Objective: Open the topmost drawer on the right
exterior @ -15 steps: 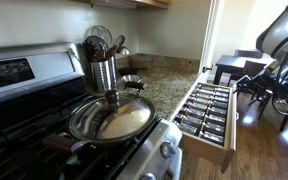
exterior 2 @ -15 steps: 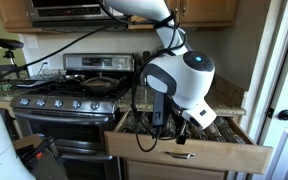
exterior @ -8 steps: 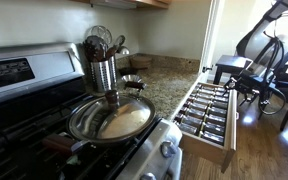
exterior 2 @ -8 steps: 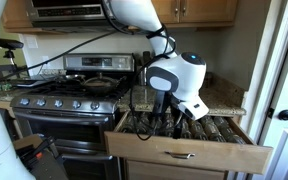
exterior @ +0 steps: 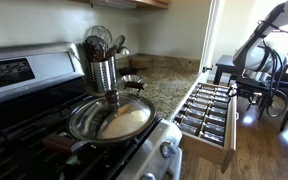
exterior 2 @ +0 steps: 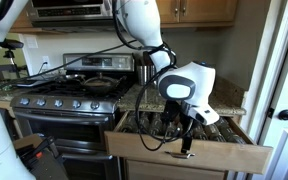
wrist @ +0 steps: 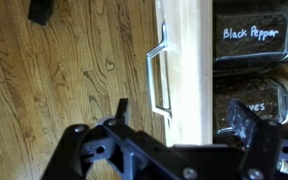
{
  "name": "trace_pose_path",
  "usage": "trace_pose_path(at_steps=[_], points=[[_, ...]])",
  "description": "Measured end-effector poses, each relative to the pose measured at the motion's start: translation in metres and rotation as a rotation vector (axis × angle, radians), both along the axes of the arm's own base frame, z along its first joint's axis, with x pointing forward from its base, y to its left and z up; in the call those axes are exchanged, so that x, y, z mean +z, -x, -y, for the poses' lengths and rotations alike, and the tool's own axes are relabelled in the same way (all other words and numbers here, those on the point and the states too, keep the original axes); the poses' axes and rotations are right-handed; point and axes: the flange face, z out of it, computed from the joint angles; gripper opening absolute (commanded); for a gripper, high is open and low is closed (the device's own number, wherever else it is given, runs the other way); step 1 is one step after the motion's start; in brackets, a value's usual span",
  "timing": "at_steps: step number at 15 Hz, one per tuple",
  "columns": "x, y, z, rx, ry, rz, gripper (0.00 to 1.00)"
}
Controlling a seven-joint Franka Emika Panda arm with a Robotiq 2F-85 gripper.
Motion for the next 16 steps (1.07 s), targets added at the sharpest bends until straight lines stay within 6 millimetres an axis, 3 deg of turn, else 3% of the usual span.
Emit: trace_pose_path(at_steps=[5,16], points=[[-0.01,-0.011,-0.001,0.055,0.023,-0.033,1.0],[-0.014,-0.01,-0.001,0.061,0.025,-0.038,1.0]])
